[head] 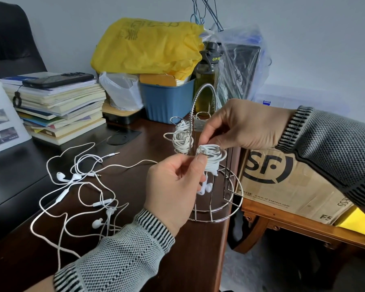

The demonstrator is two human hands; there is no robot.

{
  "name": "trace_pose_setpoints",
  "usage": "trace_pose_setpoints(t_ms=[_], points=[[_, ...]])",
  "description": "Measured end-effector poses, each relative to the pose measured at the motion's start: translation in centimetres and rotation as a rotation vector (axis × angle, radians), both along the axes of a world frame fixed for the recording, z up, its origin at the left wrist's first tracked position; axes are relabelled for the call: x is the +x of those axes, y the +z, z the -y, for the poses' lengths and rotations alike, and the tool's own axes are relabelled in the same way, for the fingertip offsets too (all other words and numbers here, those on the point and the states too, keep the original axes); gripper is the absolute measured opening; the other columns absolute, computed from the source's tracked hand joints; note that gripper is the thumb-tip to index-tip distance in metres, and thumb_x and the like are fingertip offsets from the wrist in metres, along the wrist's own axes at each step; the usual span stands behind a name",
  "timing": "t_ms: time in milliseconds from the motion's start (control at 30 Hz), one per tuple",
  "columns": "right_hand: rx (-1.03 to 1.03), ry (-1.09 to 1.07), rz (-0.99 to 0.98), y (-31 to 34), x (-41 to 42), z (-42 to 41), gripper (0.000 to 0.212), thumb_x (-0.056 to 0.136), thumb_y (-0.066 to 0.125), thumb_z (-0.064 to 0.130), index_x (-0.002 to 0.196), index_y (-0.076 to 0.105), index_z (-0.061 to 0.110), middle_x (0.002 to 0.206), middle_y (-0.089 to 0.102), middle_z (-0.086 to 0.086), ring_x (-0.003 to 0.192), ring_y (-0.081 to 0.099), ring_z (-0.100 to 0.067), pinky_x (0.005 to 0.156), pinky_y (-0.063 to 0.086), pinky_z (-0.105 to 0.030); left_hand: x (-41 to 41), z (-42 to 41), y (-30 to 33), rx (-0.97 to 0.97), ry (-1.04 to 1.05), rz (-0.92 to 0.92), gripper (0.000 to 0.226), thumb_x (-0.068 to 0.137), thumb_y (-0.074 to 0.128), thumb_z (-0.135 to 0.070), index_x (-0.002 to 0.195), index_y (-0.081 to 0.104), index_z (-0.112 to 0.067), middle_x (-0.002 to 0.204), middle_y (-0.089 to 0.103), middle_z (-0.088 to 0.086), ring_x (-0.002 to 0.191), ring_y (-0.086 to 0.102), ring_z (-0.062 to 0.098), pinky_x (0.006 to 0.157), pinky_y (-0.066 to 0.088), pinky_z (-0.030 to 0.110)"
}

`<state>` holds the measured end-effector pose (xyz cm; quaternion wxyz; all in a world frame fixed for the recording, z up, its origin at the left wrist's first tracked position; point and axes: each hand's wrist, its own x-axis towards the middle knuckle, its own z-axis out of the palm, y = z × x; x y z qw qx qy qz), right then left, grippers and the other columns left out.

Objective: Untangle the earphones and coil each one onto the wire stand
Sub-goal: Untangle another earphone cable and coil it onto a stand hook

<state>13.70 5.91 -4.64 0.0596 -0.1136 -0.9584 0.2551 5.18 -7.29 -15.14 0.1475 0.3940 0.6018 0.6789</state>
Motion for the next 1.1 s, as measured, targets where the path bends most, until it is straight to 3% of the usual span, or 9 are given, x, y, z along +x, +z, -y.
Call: trace_pose_setpoints(t_ms=[200,300,567,700,900,1000,1100], points=[[-0.106,0.007,0.062,0.3,0.0,-0.4,0.027,0.065,0.069,0.031,0.087,0.073,0.016,0.081,0.074,-0.003,0.073,0.068,-0.012,0.08,0.057,-0.026,-0.1,-0.2,-0.2,-0.003,0.011,-0.011,0.015,0.086,0.066,-0.027,0.074,0.07,-0.019,0.054,0.065,-0.006,0.046,0.056,0.001,0.05,0.047,0.013],[-0.112,0.017,0.105,0.5,0.0,-0.4,0.03,0.063,0.068,0.033,0.086,0.073,0.015,0.079,0.073,-0.004,0.073,0.067,-0.014,0.08,0.057,-0.028,-0.1,-0.2,-0.3,-0.003,0.022,-0.023,0.014,0.086,0.066,-0.028,0.073,0.07,-0.022,0.055,0.066,-0.006,0.046,0.056,0.002,0.051,0.048,0.013],[-0.135,0.02,0.037,0.0,0.1,-0.2,0.017,0.077,0.072,0.014,0.094,0.074,0.015,0.09,0.075,0.0,0.086,0.071,-0.014,0.087,0.054,-0.022,0.1,0.0,0.0,-0.002,0.022,-0.026,0.015,0.085,0.067,-0.025,0.071,0.069,-0.023,0.053,0.065,-0.007,0.046,0.058,0.001,0.05,0.046,0.011],[-0.154,0.031,0.025,-0.2,0.0,-0.1,0.023,0.082,0.066,-0.007,0.096,0.072,0.01,0.093,0.075,-0.007,0.089,0.071,-0.022,0.088,0.056,-0.034,0.1,0.1,0.1,-0.003,0.01,-0.014,0.015,0.086,0.068,-0.023,0.071,0.07,-0.019,0.054,0.065,-0.005,0.046,0.059,0.0,0.05,0.046,0.01],[-0.222,0.003,-0.019,-0.5,0.2,-0.2,0.021,0.083,0.061,-0.012,0.091,0.071,0.005,0.089,0.072,-0.019,0.085,0.065,-0.04,0.089,0.054,-0.047,0.1,0.0,0.0,-0.01,0.021,-0.021,0.014,0.085,0.068,-0.027,0.072,0.07,-0.021,0.055,0.066,-0.008,0.047,0.059,0.0,0.051,0.045,0.01],[-0.31,-0.012,-0.032,-0.4,0.3,0.1,0.009,0.079,0.069,0.007,0.084,0.075,0.01,0.077,0.071,-0.006,0.072,0.061,-0.022,0.081,0.053,-0.04,0.0,0.0,0.0,-0.018,0.028,-0.025,0.015,0.085,0.068,-0.028,0.071,0.07,-0.022,0.056,0.067,-0.007,0.048,0.06,0.0,0.051,0.044,0.008],[-0.299,-0.03,-0.033,-0.3,0.4,0.5,0.026,0.059,0.081,0.026,0.082,0.076,0.014,0.084,0.072,-0.015,0.076,0.061,-0.02,0.091,0.054,-0.043,0.1,0.2,0.1,-0.024,0.034,-0.05,0.016,0.085,0.068,-0.028,0.071,0.07,-0.021,0.057,0.067,-0.006,0.049,0.061,0.0,0.05,0.044,0.007]])
